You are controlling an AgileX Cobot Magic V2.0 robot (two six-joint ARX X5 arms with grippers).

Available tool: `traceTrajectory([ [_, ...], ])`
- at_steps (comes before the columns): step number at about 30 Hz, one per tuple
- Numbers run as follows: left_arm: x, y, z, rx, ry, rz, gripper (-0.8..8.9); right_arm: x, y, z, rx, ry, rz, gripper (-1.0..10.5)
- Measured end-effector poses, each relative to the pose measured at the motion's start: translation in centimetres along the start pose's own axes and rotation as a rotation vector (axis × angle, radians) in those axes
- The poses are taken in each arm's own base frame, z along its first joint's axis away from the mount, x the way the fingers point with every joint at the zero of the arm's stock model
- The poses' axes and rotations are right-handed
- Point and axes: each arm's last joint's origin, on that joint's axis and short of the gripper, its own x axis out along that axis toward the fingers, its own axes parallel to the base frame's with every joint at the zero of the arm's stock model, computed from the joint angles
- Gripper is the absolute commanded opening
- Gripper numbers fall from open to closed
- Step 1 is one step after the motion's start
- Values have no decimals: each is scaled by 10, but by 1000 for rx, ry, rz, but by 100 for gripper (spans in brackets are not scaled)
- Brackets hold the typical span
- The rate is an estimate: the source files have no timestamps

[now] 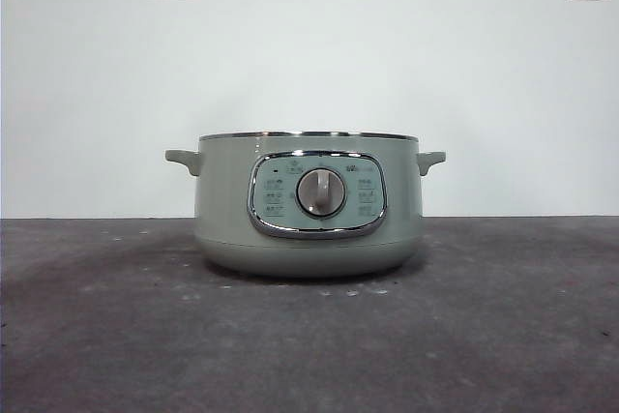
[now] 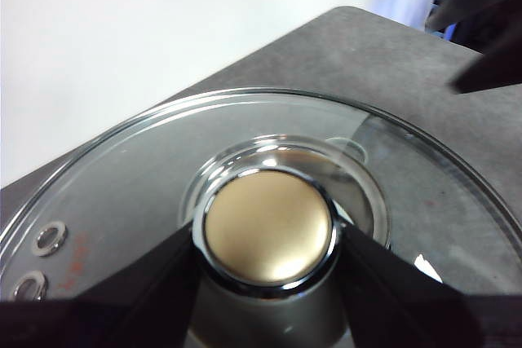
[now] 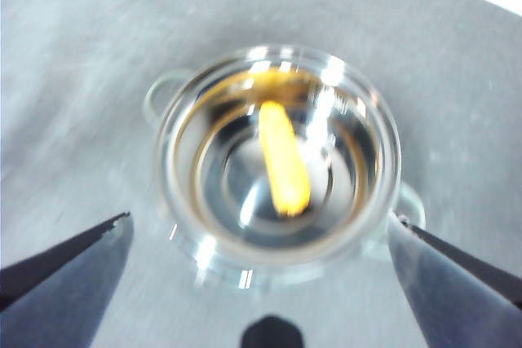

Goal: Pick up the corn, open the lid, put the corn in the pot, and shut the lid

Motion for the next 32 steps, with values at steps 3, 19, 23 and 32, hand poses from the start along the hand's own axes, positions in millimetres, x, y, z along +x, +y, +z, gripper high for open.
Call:
traceTrajectory([
  [3,27,0,1,15,0,-36,-7,-24,4,-3,-7,-50,0,527],
  [19,173,4,-32,32,65,-140,-7,-182,34,-68,8,-388,1,527],
  [23,195,4,-41,35,69,-151,-7,-203,40,-96,27,-413,3,527],
  [32,224,7,-60,25,106,-157,-7,-208,45,-149,89,-373,-34,527],
])
